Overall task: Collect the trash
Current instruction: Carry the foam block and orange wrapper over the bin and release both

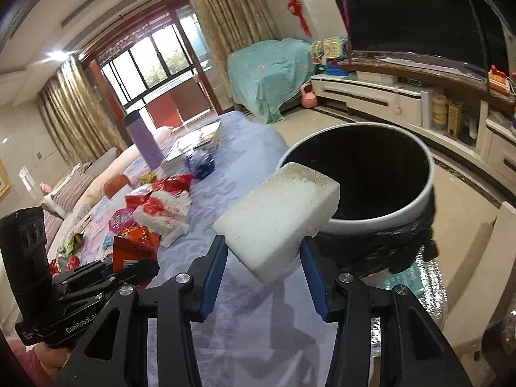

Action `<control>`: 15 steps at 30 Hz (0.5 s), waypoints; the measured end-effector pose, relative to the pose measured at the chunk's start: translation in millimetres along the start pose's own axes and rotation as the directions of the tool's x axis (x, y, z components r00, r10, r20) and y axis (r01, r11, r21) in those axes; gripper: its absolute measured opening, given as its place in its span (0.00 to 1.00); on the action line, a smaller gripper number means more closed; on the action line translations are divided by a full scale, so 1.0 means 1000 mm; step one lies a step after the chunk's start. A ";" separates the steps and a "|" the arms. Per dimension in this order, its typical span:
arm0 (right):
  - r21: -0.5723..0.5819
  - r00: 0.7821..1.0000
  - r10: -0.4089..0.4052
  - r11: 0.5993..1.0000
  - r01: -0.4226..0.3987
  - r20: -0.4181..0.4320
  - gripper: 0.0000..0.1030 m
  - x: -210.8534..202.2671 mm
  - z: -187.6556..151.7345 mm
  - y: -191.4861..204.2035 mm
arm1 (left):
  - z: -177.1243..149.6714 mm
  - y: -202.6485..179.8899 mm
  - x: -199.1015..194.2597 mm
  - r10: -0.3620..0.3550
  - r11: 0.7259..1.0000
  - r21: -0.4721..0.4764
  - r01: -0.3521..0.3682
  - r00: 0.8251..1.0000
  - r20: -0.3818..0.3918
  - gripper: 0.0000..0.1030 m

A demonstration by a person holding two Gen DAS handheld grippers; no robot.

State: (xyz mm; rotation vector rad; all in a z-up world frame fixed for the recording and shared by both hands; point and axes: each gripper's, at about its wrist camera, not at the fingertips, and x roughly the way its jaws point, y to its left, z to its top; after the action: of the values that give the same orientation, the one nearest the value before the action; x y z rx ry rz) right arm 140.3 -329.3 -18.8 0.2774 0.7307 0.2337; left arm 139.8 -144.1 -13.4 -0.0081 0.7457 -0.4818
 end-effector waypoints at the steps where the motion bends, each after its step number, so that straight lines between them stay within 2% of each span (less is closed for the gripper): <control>1: 0.003 1.000 -0.004 1.000 0.004 0.003 0.46 -0.001 0.001 -0.003 | 0.002 -0.003 0.002 -0.004 1.000 0.003 0.004 1.000 -0.001 0.22; 15: 0.030 0.999 -0.044 0.999 0.044 0.012 0.46 -0.003 0.022 -0.040 | 0.048 -0.038 0.037 -0.049 0.997 0.059 0.050 0.999 -0.023 0.22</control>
State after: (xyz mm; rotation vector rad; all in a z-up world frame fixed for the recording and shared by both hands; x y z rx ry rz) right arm 157.8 -371.2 -14.6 0.2909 0.7278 0.1793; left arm 178.3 -201.5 5.0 0.0344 0.7535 -0.5520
